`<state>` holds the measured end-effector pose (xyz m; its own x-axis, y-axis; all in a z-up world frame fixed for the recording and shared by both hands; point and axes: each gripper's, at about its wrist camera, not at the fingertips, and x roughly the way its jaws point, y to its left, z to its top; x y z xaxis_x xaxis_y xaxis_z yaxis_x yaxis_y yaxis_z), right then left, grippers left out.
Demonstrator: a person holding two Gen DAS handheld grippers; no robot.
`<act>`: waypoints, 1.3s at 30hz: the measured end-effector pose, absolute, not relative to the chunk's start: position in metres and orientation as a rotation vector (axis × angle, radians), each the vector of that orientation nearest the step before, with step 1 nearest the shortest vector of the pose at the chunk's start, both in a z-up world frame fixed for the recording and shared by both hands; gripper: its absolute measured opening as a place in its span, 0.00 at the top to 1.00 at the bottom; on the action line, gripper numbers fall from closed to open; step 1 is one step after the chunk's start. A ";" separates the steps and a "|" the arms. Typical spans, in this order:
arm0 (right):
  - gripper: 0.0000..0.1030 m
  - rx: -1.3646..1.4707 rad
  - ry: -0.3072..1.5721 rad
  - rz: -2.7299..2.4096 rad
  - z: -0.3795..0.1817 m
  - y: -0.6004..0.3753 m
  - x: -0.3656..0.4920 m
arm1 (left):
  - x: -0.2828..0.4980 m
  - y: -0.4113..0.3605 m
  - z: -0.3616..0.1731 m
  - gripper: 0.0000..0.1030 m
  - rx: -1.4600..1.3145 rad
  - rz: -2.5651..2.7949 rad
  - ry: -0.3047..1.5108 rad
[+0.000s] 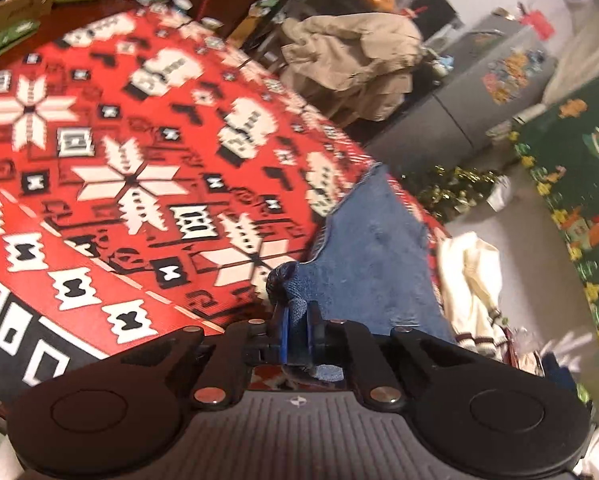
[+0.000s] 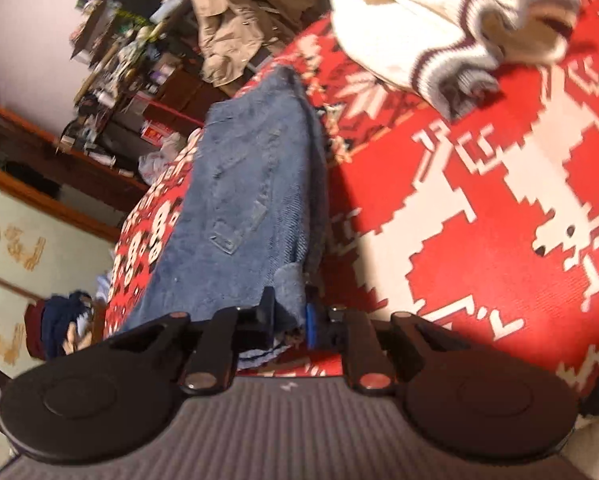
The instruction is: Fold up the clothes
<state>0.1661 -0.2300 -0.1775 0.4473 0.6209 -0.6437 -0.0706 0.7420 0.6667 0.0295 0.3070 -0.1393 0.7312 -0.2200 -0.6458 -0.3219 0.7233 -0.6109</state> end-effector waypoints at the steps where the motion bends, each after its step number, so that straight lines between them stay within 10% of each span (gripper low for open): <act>1: 0.86 0.592 1.025 0.475 -0.171 -0.229 0.162 | 0.025 0.305 -0.135 0.92 -0.778 0.056 0.775; 11: 0.85 0.399 1.031 0.472 -0.168 -0.242 0.106 | -0.005 0.280 -0.159 0.91 -0.618 0.100 0.888; 17: 0.75 0.264 0.986 0.442 -0.175 -0.235 0.091 | -0.005 0.273 -0.170 0.69 -0.475 0.194 0.941; 25: 0.37 0.193 0.853 0.417 -0.151 -0.245 0.069 | -0.023 0.265 -0.144 0.67 -0.382 0.220 0.819; 30: 0.03 0.009 0.749 0.426 -0.123 -0.229 0.045 | -0.022 0.234 -0.120 0.34 -0.278 0.123 0.756; 39: 0.01 -0.303 0.680 0.402 -0.093 -0.194 0.022 | -0.012 0.162 -0.111 0.12 0.072 0.125 0.793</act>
<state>0.0225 -0.1943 -0.0928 0.7062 0.2586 -0.6591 -0.4526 0.8807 -0.1394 -0.0118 0.1618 -0.1106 0.6952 0.1390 -0.7053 -0.0853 0.9901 0.1111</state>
